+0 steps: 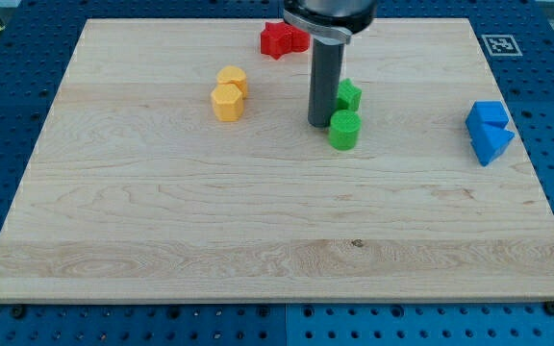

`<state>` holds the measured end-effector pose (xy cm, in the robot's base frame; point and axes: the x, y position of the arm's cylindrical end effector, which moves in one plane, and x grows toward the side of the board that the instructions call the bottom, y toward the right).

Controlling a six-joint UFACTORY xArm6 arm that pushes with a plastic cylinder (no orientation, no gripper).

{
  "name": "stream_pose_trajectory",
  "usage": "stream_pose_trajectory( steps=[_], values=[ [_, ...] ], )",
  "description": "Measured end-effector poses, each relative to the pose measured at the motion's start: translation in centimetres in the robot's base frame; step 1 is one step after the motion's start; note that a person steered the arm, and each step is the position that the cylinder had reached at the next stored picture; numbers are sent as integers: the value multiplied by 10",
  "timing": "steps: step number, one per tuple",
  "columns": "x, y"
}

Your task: Move green circle to bottom right

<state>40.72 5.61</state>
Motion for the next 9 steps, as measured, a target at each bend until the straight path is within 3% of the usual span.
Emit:
stream_pose_trajectory(
  steps=[9],
  values=[
    [18, 54]
  ],
)
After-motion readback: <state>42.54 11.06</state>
